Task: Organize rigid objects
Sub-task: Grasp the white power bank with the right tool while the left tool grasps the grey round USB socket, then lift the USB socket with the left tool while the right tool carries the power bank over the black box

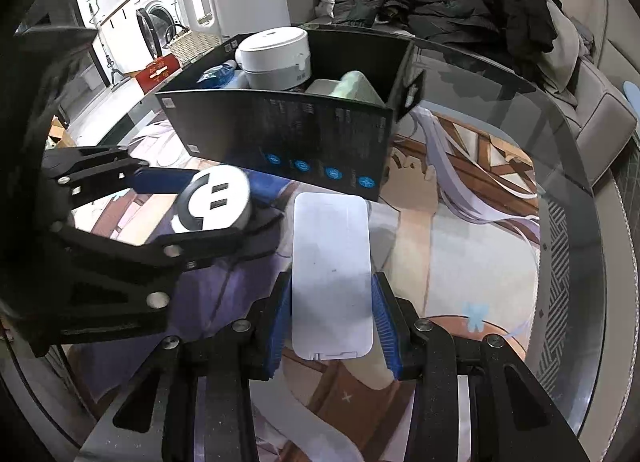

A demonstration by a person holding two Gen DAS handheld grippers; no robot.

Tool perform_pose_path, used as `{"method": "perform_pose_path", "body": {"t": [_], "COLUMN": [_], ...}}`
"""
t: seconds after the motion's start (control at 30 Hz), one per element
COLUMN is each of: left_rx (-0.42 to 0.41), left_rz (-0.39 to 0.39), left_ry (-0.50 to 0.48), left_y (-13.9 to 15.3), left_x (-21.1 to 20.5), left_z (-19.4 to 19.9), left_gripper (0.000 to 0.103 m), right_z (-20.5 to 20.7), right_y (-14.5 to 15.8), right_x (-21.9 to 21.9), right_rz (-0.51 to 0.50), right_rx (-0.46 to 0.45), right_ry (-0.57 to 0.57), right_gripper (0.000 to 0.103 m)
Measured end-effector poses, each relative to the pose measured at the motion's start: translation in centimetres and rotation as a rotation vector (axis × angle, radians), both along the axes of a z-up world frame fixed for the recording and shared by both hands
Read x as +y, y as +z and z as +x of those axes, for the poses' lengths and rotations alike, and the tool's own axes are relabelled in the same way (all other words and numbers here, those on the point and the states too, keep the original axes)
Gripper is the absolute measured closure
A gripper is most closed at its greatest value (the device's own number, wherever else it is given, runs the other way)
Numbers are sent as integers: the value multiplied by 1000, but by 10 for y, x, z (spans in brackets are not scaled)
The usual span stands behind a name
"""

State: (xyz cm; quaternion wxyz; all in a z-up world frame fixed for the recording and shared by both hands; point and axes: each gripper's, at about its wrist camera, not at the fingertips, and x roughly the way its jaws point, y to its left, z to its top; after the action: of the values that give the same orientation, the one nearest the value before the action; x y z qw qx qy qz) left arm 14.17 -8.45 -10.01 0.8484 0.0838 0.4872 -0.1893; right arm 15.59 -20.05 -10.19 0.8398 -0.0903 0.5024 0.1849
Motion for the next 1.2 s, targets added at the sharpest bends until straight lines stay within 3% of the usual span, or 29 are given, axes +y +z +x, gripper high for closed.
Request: {"method": "perform_pose_path", "body": {"t": [0.3,0.53,0.67,0.93,1.2], "left_rx": [-21,-209,-265,-295,-297], "left_rz": [-30,-65,-96,-116,-138], "left_ry": [17,80,85,90,83], "left_y": [14,53,67,77,81], "left_x": [32,56,66,68,55], "left_z": [-21,-34,-34,-33,-33], "left_gripper": [46,46,46,46,46], "right_z": [-16,-30,-40,-52,-48], "right_y": [18,52,71,97,101], "right_x": [21,33,46,52,52], "right_rz": [44,91,94,116,131], "right_rx": [-20,-160,-226,-337,-328], "right_ry": [19,-23,11,13,11], "right_gripper": [63,63,64,64,64]}}
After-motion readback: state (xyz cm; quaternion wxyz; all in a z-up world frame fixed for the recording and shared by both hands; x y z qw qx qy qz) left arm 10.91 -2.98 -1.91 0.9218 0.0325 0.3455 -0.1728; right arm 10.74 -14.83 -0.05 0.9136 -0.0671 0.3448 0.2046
